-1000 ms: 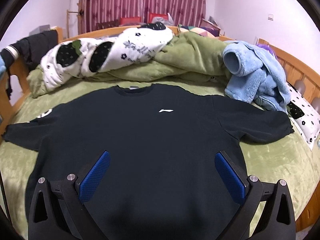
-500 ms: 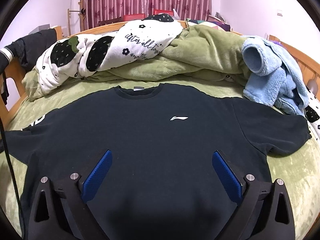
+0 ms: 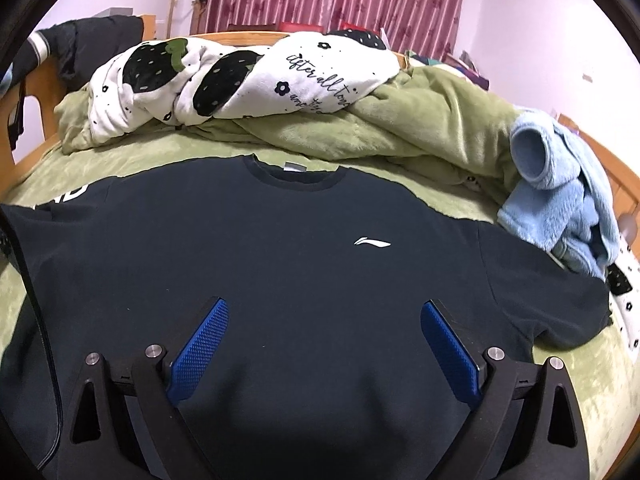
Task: Fold small clothes
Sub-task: 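Move the left tool to the sweatshirt sleeve cuff and close on it, then lift the sleeve with the left tool and fold it across the sweatshirt body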
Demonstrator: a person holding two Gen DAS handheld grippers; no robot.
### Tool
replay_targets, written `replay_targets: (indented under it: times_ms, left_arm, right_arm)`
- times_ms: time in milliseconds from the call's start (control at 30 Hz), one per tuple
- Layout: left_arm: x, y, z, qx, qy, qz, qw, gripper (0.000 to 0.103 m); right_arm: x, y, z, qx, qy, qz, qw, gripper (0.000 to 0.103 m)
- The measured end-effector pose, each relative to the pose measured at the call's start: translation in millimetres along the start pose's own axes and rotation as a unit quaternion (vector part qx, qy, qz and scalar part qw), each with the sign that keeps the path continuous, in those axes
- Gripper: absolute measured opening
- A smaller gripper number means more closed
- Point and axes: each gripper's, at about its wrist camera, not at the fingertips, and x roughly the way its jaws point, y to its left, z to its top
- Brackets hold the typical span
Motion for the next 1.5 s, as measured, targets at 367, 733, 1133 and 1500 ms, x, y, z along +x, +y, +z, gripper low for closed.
replay_targets:
  times_ms: [367,733,1133,1500]
  left_arm:
    - [-94.0,-57.6,46.4,0.059,-0.074,-0.047,0.9944,0.002]
    - [-170.6,-143.6,37.9,0.085,-0.092,-0.096,0.9874,0.002]
    - [-164.5,-132.5,17.2,0.07,-0.055,-0.092,0.9918,0.008]
    - [-89.7,-49.8,-2.5,0.004,-0.026,-0.045,0.9987,0.072]
  right_arm:
    - [-8.9,-42.0,-24.7,0.038,0.005,0.026,0.999,0.096]
    - [-34.7,-85.9,-35.5,0.063,-0.008,0.041,0.997,0.096]
    - [-48.9,-96.7,-31.7,0.093,-0.021,0.05,0.994,0.096]
    - [-34.2,-46.9,-21.7,0.062,-0.011,0.06,0.996,0.096]
